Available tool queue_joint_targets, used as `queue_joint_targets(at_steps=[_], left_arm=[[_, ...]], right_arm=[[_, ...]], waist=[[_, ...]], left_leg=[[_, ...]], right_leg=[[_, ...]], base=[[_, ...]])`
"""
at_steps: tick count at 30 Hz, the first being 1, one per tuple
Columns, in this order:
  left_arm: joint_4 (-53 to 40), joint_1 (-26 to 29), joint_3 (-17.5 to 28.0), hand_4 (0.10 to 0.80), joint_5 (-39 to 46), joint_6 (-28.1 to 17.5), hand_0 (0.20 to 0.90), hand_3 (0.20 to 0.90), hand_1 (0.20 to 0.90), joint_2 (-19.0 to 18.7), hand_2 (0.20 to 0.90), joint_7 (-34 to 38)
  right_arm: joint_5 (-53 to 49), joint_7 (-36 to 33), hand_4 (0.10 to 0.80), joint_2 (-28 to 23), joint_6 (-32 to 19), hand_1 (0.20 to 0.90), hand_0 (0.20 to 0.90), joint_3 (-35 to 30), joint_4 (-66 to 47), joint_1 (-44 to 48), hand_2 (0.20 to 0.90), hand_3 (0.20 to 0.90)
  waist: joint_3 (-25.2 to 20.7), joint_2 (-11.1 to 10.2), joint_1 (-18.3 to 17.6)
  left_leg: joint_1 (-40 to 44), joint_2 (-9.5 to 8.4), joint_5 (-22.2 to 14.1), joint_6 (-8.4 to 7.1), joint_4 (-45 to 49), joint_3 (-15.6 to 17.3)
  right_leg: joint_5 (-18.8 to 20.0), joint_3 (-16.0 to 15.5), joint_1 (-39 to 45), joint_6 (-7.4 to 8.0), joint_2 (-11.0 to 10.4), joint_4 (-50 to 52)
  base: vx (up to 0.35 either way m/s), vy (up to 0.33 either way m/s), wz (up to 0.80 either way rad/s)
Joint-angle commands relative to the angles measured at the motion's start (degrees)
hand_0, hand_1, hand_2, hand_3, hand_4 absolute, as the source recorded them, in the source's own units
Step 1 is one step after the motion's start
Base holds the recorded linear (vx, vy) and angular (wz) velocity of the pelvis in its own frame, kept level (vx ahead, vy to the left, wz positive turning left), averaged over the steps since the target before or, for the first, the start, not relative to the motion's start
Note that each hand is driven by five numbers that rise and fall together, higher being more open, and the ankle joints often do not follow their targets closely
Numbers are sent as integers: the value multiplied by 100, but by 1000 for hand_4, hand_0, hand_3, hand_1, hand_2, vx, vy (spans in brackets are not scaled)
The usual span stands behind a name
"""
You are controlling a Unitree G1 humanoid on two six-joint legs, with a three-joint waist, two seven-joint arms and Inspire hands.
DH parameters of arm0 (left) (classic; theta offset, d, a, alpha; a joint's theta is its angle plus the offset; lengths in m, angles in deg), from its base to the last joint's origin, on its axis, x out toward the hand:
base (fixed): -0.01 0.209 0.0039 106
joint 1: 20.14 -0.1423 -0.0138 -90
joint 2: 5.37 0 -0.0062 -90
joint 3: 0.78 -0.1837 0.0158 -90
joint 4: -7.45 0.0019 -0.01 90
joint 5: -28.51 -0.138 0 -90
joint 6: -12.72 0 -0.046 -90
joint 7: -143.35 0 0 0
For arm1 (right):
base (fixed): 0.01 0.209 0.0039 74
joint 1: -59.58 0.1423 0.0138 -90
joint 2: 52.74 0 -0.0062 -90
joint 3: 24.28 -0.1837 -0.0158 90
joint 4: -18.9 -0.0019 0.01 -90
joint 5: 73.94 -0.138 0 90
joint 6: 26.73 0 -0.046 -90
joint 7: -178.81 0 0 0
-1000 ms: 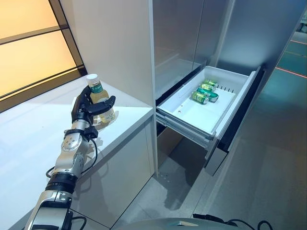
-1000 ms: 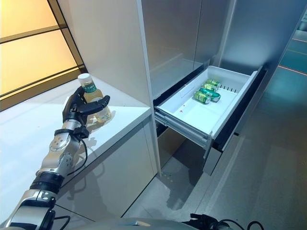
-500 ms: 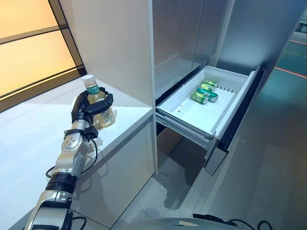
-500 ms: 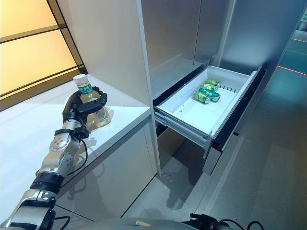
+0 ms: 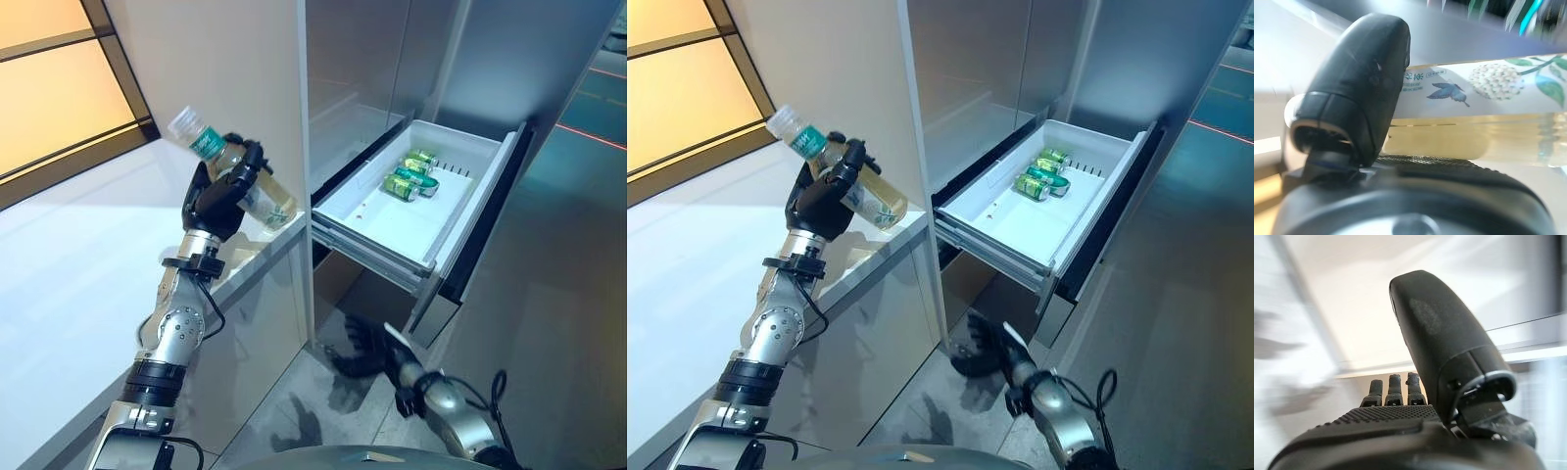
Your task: Put drinks into fridge and close the fridge
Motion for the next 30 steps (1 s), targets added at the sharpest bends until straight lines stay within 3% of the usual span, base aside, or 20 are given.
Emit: queue_joint_targets(at_steps=[1,6,13,18,30], left_arm=[[-643,1085,76,100,-1,-801,300,200,300,-151,300,-611],[-768,1122,-70,100,193,-667,300,200,300,-69,300,-687],[-1146,1212,-512,100,-1054,-771,300,200,300,-68,300,-180],[-1387,1328,-811,100,-2163,-881,300,200,300,-211,300,-101],[-1335,1823,-1339,100,-3203,-1195,300,200,300,-674,300,545]], right_arm=[[54,150,800,-235,-252,900,900,-411,-1227,670,900,900],[-383,363,800,-571,71,900,900,-676,-2505,1569,900,900],[-465,129,800,-689,419,900,900,-618,-3140,2095,900,900],[-997,138,800,-672,587,900,900,-495,-3258,2199,900,900],[-2706,291,800,-646,1209,900,900,-7,-3256,2621,900,900]], waist=[[-291,-25,-3],[-271,-31,1],[-277,-50,25],[-272,-81,47],[-304,-152,109]], left_leg=[[76,-31,-457,57,11,210],[69,-34,-470,44,11,259],[58,-31,-457,61,11,269],[44,-9,-445,62,11,291],[9,-7,-399,34,11,266]], right_leg=[[313,75,-204,307,-189,30],[336,128,-235,318,-181,22],[350,147,-246,318,-176,22],[357,119,-252,324,-179,22],[356,50,-249,330,-186,22]], base=[[-54,-7,-5],[-41,0,-10],[-16,-6,-2],[-13,-10,1],[0,0,0]])
